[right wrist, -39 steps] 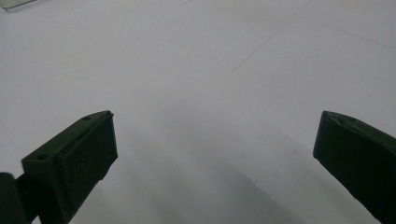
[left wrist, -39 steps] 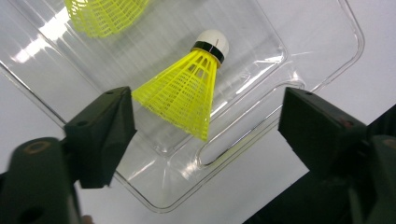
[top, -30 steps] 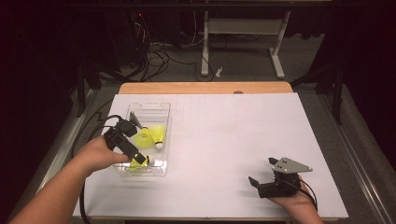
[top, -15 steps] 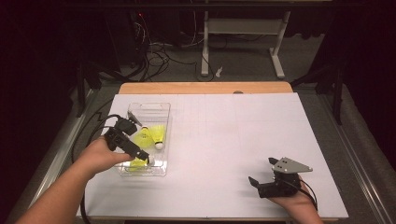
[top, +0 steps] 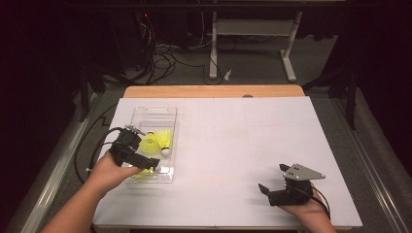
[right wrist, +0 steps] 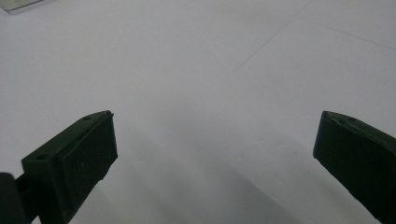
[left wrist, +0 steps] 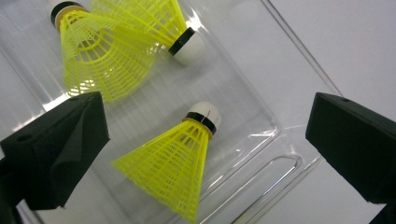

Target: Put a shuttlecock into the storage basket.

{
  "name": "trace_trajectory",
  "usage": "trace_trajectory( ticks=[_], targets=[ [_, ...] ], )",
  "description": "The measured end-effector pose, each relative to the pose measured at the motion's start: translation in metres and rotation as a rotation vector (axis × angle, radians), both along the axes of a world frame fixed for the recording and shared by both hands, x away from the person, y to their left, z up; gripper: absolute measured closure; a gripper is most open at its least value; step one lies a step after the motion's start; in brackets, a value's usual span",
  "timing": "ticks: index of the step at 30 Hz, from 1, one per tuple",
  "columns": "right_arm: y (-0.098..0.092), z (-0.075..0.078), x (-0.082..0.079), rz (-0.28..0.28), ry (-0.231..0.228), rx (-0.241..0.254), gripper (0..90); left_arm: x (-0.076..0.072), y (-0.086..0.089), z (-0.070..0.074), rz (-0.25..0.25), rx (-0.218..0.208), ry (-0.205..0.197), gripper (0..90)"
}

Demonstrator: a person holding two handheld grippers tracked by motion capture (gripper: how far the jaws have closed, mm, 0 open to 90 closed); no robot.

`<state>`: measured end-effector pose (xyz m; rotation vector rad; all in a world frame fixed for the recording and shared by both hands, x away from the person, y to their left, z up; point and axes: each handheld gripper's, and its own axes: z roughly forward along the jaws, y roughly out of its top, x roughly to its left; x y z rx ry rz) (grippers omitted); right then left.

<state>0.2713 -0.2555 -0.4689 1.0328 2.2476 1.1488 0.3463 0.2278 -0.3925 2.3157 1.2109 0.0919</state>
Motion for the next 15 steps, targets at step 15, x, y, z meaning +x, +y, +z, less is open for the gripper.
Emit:
trace_trajectory(
  ticks=[15],
  targets=[
    [0.001,-0.001,0.0,-0.001,-0.005,0.001,0.3,-0.026,0.002,-0.017,0.086,-0.124,-0.174,0.6]
  ],
)
